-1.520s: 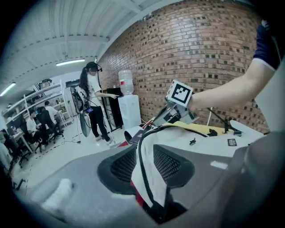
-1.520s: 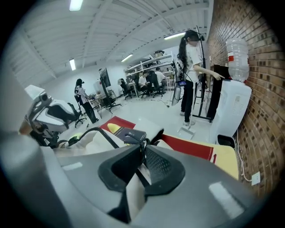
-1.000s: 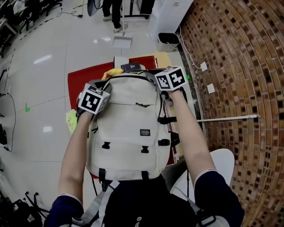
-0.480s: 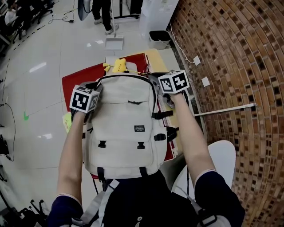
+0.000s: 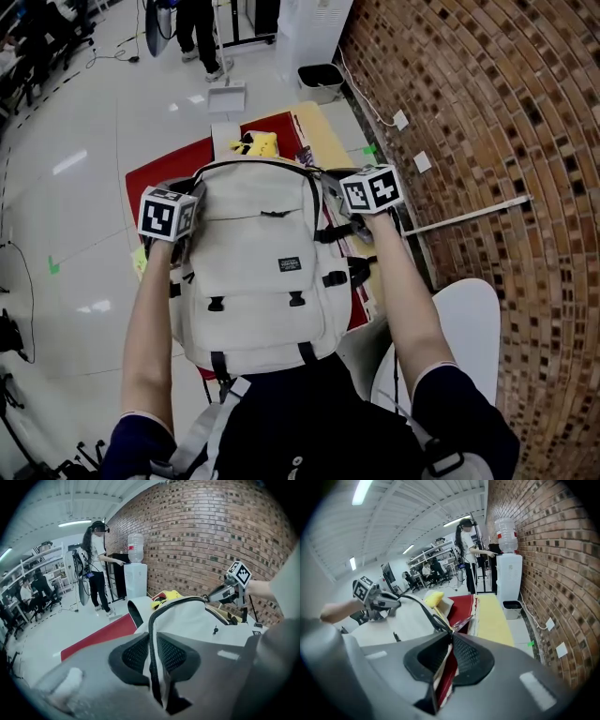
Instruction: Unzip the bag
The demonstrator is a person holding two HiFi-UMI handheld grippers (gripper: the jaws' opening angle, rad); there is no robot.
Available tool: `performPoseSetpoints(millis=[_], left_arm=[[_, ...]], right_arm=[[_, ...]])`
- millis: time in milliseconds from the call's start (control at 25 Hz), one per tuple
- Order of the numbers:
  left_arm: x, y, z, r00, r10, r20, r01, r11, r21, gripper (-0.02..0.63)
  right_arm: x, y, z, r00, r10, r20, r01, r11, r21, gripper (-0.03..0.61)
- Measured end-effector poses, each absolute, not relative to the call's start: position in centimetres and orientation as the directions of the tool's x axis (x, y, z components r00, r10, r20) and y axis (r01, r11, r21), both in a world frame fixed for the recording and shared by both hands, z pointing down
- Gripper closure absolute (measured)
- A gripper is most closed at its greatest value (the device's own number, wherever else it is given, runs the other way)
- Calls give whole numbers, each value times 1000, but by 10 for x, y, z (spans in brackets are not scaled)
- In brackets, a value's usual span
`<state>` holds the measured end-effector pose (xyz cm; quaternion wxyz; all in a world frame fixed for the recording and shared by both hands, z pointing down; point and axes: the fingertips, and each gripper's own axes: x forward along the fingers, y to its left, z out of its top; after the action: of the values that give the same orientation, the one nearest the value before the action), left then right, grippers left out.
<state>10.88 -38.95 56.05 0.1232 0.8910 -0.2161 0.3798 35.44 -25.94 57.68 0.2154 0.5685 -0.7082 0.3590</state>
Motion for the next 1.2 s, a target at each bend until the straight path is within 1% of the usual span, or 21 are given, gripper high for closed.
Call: performPoseSetpoints(millis=[160,360,520,600,640,760,880,960,1000,1040,1120,1200], left_arm=[[108,-389,560,617,-299,728,-478,-877,45,566],[107,-391,559,633,-293,717,-487,-870,74,566],[104,-391,557,655,-283,701,-495,-861,115,571],[102,-392,556,657,-284,698,-498,-859,120,572],[101,-392,556,659,-283,697,-500,-857,125,572],[101,-391,556,666,-268,696,-481,-867,127,571],[105,-388,556,653,-267,709,-435,-898,63,544],[111,-387,544,668,-282,688,-400,-916,13,474],[119,-386,534,687,-290,666,-374,-927,-18,467],[130,-383,522,709,-292,641,-335,-940,-58,462],[162,-369,504,745,-263,613,-214,-965,-154,462],[198,-351,503,750,-203,629,-72,-971,-228,460]], right_arm=[[346,-249,567,-266,-679,684,-956,96,-276,540],[349,-244,571,-234,-669,706,-965,72,-252,540],[348,-222,585,-217,-658,721,-964,26,-266,543],[350,-212,595,-200,-644,739,-967,6,-256,555],[350,-206,599,-197,-636,746,-967,2,-254,571],[344,-199,601,-231,-649,725,-957,18,-289,569],[344,-202,598,-233,-659,715,-957,25,-288,568],[344,-203,598,-234,-664,710,-955,20,-296,569],[343,-202,597,-239,-667,706,-953,21,-303,569],[343,-202,596,-242,-671,701,-951,22,-307,569],[342,-201,593,-243,-678,694,-951,27,-307,569],[342,-203,588,-245,-686,685,-951,33,-307,569]])
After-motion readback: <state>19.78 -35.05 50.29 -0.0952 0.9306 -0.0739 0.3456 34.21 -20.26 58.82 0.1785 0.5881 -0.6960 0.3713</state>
